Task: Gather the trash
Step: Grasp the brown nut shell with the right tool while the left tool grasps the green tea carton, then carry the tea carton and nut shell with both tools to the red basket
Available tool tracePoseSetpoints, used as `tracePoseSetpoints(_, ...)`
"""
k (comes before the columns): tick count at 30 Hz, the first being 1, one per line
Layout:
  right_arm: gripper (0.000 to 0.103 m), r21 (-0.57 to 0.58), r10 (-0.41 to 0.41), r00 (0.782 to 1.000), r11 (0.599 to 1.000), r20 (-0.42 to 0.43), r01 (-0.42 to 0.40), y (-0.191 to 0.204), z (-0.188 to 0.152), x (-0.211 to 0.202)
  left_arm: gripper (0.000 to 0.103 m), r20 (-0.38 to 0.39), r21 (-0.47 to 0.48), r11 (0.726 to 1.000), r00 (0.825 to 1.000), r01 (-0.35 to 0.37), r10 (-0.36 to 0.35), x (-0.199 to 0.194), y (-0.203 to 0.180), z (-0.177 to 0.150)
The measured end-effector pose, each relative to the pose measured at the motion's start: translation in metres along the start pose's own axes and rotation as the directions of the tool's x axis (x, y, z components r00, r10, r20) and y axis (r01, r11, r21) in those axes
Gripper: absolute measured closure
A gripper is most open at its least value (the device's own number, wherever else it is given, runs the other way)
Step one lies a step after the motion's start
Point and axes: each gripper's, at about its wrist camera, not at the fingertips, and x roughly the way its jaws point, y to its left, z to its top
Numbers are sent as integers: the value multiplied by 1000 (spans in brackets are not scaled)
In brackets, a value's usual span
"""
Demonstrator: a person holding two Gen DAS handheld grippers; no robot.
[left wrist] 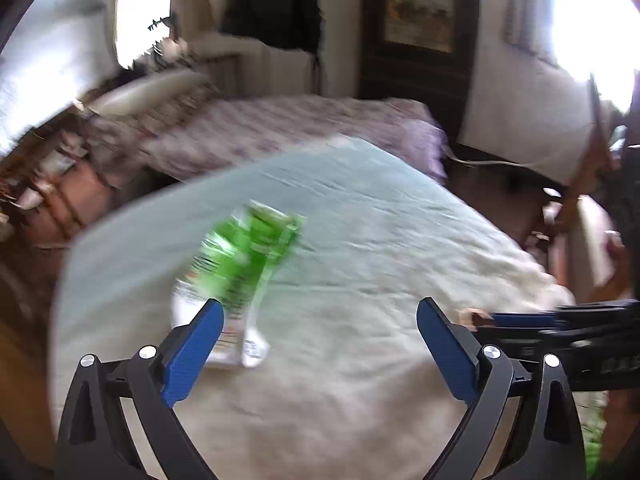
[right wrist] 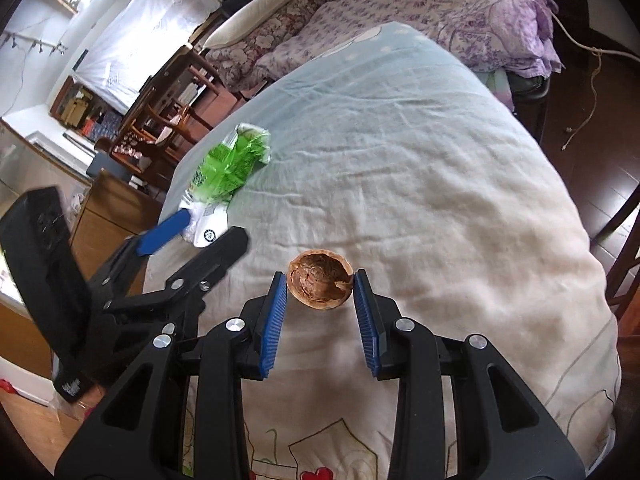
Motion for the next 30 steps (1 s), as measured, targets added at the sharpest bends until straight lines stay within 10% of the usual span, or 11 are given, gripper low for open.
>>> tracePoseSetpoints(9,68,7,-1,1000,1000,17,1,-4,5,-2,7,-25,-236,969,997,-75,71,31,57,12)
tracePoseSetpoints(15,68,6,-21,1000,1000,16,21,-4,6,3,7,-95,-276,961,994,18,-46,62,70,21)
tracePoseSetpoints(20,68,1,-43,999,999,14,43,-2,7,7,50,-75,-291,955,994,59,-84,59,73,17)
tracePoseSetpoints(30,68,-22,-108,993,994,44,109,0,11,10,50,-41,-199,979,998,-49,42,16,41,6)
